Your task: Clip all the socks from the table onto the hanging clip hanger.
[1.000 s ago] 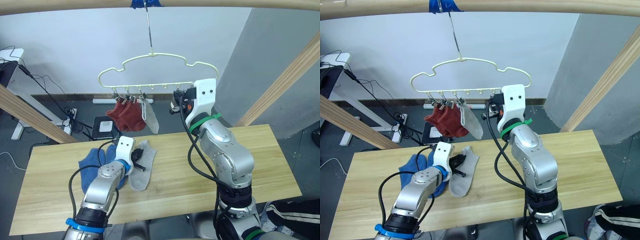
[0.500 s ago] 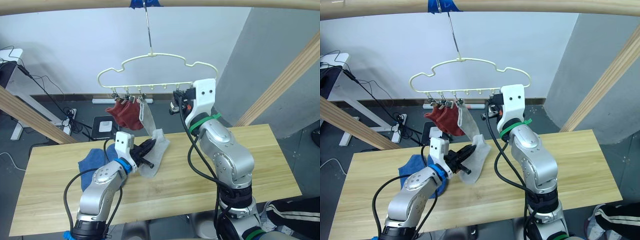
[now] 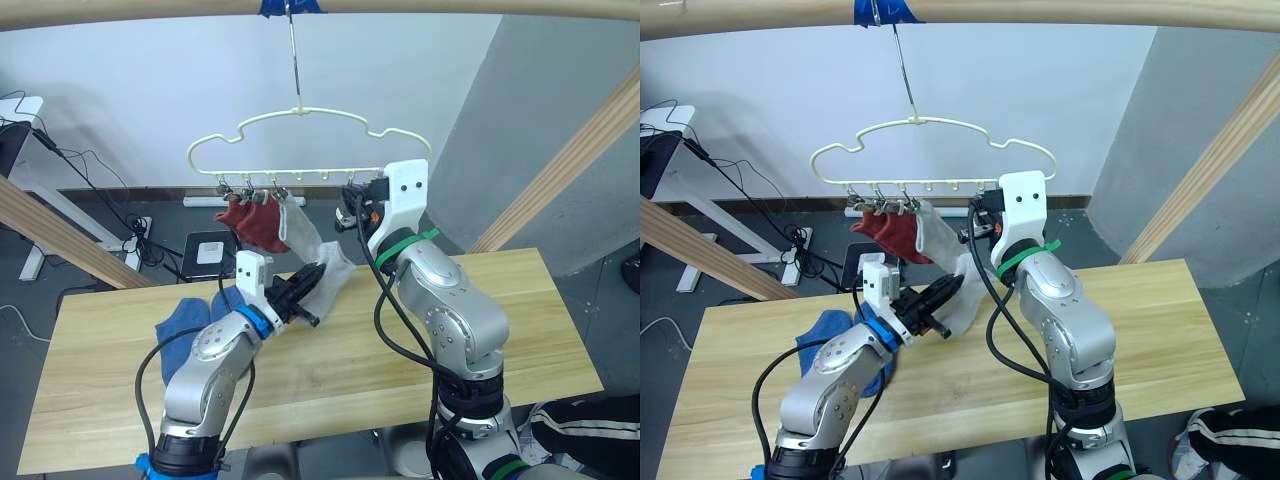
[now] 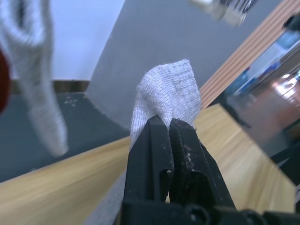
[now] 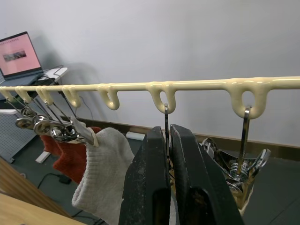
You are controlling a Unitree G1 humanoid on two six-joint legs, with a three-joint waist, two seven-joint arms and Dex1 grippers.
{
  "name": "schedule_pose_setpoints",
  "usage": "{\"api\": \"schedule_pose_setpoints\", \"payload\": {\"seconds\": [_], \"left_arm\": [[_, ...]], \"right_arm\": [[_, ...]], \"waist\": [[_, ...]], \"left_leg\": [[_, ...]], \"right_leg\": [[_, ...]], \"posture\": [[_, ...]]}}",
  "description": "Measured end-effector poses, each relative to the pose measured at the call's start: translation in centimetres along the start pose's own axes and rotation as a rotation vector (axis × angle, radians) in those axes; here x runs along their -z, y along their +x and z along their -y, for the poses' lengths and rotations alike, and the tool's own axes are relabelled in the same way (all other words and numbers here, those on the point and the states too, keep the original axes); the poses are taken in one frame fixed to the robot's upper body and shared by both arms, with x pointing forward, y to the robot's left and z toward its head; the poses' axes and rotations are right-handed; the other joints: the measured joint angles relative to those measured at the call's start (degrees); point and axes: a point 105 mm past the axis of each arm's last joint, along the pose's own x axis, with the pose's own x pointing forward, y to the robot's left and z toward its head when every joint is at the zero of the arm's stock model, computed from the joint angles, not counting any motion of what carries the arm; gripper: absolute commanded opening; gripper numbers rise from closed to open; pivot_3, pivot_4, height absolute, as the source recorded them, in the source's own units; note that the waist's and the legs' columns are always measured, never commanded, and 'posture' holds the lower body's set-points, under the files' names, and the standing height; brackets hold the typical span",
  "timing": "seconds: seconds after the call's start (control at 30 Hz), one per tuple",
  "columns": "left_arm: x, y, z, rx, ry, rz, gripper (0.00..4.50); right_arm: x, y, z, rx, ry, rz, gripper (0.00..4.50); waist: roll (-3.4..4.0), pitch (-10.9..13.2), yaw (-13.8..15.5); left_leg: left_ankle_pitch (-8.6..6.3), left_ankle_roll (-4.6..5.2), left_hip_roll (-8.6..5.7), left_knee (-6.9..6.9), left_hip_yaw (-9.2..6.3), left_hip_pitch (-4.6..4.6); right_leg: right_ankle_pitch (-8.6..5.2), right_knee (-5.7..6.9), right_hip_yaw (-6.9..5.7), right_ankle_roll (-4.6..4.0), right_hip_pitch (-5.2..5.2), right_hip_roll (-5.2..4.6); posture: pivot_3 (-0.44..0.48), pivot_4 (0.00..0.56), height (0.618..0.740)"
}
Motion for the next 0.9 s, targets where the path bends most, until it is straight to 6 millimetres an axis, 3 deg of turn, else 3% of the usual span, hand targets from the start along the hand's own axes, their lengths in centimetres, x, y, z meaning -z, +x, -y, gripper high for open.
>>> {"api": "schedule_pose_setpoints", "payload": {"seconds": [0.27, 0.87, 0.9], "left_arm": [[-1.8, 0.3, 0.2, 0.044, -0.100, 0.041, 0.03], [-3.1, 1.1, 0.2, 0.043, -0.151, 0.076, 0.03], [-3.1, 1.2, 0.1, 0.042, -0.154, 0.074, 0.01]], "right_arm": [[0.0, 0.0, -0.1, -0.006, 0.003, -0.001, 0.00], [0.2, 0.0, -0.5, -0.035, 0.023, -0.012, 0.00], [0.2, 0.0, -0.5, -0.037, 0.024, -0.015, 0.27]], "waist": [[0.00, 0.0, 0.0], [0.00, 0.0, 0.0], [0.00, 0.0, 0.0]], "left_leg": [[0.00, 0.00, -0.01, 0.00, 0.00, 0.00], [0.00, 0.00, -0.04, 0.00, 0.01, 0.00], [0.00, 0.00, -0.04, 0.00, 0.01, 0.00]], "right_leg": [[0.00, -0.01, -0.01, 0.00, 0.00, 0.05], [0.00, -0.03, -0.01, 0.00, 0.01, 0.06], [0.00, -0.03, -0.01, 0.00, 0.00, 0.06]], "posture": [[-0.240, 0.277, 0.740], [-0.239, 0.267, 0.740], [-0.239, 0.267, 0.740]]}}
